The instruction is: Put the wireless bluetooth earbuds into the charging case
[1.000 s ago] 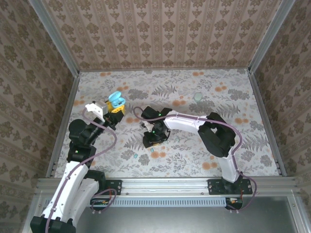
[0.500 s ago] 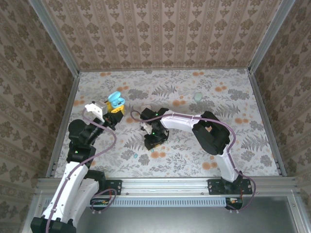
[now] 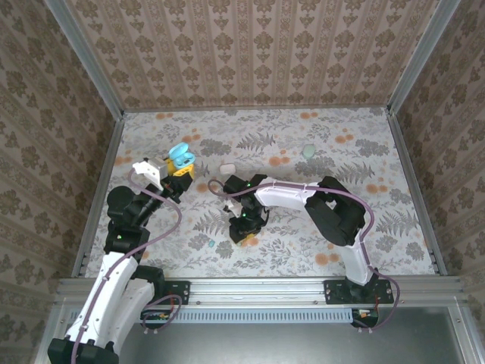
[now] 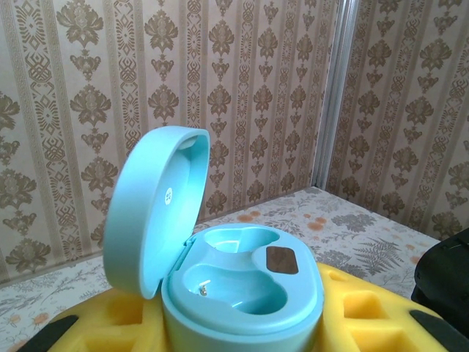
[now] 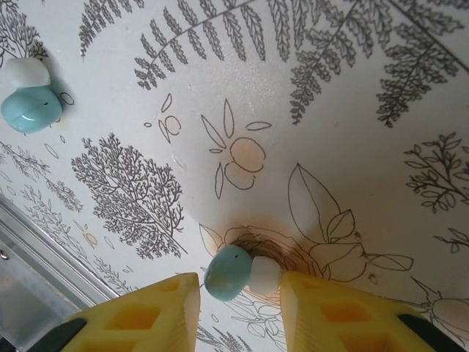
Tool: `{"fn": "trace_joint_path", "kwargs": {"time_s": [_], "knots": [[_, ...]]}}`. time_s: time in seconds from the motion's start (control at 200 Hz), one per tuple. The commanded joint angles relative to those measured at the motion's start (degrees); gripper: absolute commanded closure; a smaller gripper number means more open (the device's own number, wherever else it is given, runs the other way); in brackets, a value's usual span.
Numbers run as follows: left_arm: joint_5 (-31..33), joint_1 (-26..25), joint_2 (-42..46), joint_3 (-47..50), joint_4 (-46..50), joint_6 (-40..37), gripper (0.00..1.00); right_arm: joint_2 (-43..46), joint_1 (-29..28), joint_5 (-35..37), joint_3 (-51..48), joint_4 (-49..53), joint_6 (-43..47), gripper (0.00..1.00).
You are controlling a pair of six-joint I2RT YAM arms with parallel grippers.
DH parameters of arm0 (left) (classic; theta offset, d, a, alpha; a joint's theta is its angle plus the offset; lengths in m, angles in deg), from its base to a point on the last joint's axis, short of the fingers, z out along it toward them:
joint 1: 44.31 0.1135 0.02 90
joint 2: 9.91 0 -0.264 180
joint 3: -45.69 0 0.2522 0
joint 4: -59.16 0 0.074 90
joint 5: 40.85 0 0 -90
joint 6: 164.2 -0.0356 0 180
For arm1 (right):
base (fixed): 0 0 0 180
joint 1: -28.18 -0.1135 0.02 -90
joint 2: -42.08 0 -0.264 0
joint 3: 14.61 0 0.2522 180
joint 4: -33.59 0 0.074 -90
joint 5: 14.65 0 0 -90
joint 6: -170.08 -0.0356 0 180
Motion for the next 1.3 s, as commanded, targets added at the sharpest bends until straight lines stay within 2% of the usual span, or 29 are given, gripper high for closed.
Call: {"fn": "trace_joint_path", "kwargs": {"time_s": [0.0, 0.175, 0.395, 0.63, 0.99, 1.295], "knots": [[-0.19, 0.36, 0.12, -0.59, -0.24, 1.0, 0.63, 2.88, -0.45, -0.61, -1.19, 2.2, -0.99, 0.62], [-0.2, 0.36, -0.15, -0.57, -0.46, 1.27, 0.63, 1.99, -0.58, 1.74, -0.59, 2.52, -1.23, 0.62], [-0.21, 0.41, -0.13, -0.71, -0.37, 1.36, 0.63, 0.44, -1.57, 4.03, 0.62, 2.82, -3.71, 0.54], [-0.14, 0.36, -0.06, -0.75, -0.42, 1.46, 0.63, -1.42, -3.0, 6.73, 2.48, 3.3, -5.75, 0.54], [-0.06, 0.36, -0.31, -0.98, -0.43, 1.45, 0.64, -1.65, -3.14, 16.24, 4.21, 6.03, -5.17, 0.67], [0.12, 0.36, -0.79, -1.33, -0.46, 1.4, 0.63, -0.53, 1.28, 17.05, 3.79, 4.19, -4.89, 0.66]]}}
